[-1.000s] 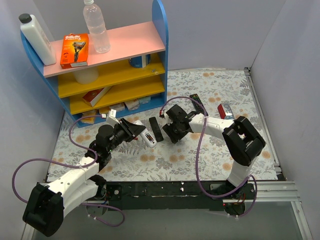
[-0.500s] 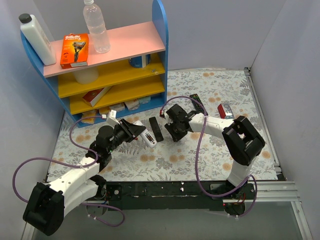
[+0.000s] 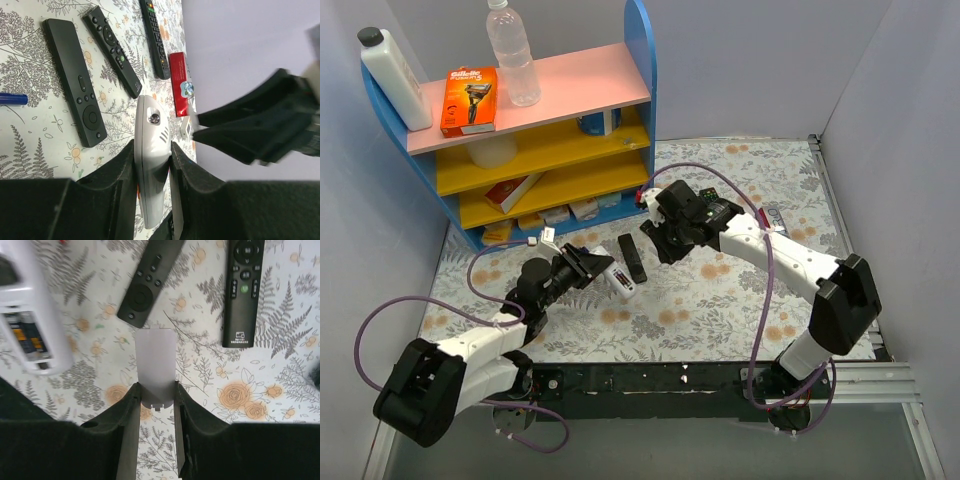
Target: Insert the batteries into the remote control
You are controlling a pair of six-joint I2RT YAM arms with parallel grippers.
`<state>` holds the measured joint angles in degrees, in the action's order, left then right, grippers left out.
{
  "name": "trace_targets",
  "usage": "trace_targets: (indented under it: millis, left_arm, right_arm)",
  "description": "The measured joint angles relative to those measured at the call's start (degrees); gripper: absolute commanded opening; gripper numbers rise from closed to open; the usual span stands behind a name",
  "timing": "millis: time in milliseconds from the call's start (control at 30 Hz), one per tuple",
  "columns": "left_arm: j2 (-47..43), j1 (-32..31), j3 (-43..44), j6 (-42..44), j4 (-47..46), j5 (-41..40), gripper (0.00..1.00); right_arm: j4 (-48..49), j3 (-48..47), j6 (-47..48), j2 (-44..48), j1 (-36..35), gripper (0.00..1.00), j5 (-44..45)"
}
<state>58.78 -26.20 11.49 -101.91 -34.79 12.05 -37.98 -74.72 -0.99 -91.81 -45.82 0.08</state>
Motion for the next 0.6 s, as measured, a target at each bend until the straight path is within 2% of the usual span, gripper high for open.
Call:
trace_targets:
  millis: [367,600]
  left_arm:
    - [7.1,0.0,-0.61,-1.49,-11.63,0.92,0.0]
    - [8.33,0.0,-0.31,-1.38,-15.3,1.49,0.0]
  right_arm:
    - [-9.25,-13.31,-0.61,0.85,-7.61,0.2,-2.03]
    - [-12.13,-16.0,-1.18,-2.4,-9.7,0.2,-2.34]
